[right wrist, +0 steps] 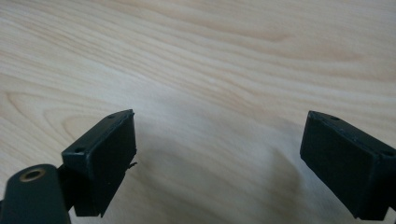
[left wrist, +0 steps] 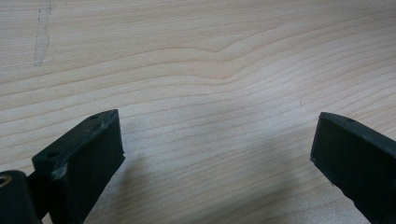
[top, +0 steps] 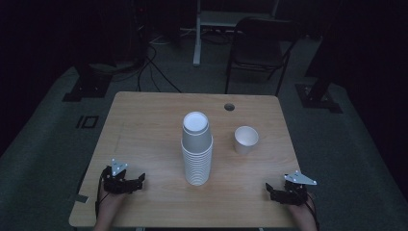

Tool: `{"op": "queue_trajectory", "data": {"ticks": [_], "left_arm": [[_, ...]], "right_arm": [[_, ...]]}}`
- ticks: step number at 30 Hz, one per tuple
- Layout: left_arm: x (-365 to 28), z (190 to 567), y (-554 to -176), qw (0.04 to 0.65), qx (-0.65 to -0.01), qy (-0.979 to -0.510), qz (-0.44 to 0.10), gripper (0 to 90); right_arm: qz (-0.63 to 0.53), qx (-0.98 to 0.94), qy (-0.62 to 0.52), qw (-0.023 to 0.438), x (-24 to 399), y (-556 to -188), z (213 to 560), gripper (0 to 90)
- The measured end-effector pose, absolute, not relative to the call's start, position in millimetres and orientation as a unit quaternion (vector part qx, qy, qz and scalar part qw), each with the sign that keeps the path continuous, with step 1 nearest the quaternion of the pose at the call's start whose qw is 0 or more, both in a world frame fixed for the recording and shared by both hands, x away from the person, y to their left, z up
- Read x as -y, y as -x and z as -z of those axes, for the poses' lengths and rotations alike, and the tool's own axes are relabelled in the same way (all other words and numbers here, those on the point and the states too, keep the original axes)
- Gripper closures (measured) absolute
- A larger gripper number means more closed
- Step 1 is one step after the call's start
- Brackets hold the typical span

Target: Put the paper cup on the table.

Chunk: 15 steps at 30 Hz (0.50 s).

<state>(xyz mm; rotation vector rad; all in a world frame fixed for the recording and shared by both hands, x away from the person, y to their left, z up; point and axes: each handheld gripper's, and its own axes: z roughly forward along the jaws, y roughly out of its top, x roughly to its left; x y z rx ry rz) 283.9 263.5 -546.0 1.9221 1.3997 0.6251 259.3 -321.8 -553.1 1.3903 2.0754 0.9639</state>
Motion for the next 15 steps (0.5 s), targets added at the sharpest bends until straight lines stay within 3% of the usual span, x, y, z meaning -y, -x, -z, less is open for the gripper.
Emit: {"op": "queue_trajectory", "data": {"ticks": [15], "left_arm": [[-263.6,546.4,-282.9,0.33,-0.537,-0.739,-0.239,2.9]], "right_arm": [[-0.323,-0.73,-0.556,0.231,327.9,-252.4,554.8,11.8]]}}
